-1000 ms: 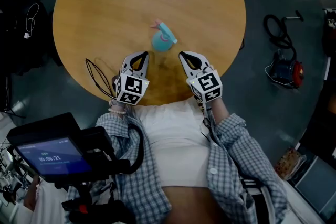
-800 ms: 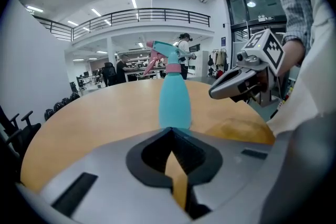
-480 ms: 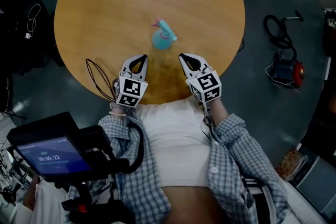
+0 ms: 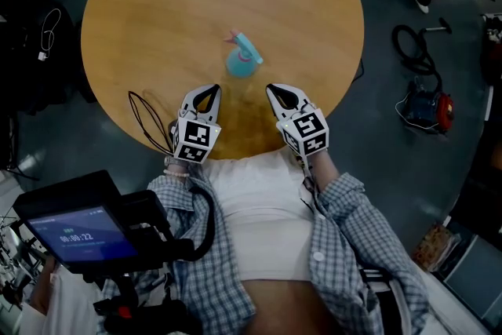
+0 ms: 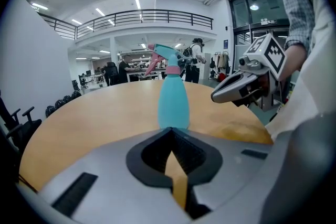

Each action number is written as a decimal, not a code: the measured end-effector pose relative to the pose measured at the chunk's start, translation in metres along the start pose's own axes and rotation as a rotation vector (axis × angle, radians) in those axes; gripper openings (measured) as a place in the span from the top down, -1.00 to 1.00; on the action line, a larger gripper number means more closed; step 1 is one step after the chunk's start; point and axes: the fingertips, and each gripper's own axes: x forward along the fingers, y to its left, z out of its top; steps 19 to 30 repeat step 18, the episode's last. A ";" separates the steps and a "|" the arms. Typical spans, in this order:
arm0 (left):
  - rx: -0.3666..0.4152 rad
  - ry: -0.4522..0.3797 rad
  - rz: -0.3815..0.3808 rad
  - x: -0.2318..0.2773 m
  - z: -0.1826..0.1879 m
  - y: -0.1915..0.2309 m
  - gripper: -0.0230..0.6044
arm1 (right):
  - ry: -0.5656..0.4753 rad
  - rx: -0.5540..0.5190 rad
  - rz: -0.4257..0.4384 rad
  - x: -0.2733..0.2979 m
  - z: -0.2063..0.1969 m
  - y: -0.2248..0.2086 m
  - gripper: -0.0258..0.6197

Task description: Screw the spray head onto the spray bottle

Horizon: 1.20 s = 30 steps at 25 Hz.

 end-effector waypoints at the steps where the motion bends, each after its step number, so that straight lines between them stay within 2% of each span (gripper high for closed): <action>1: 0.001 -0.001 0.000 0.000 0.000 0.000 0.91 | 0.000 0.001 0.000 0.000 0.000 0.000 0.94; 30: 0.008 0.003 -0.004 0.001 0.000 -0.001 0.91 | 0.004 -0.009 0.001 0.002 0.000 -0.001 0.94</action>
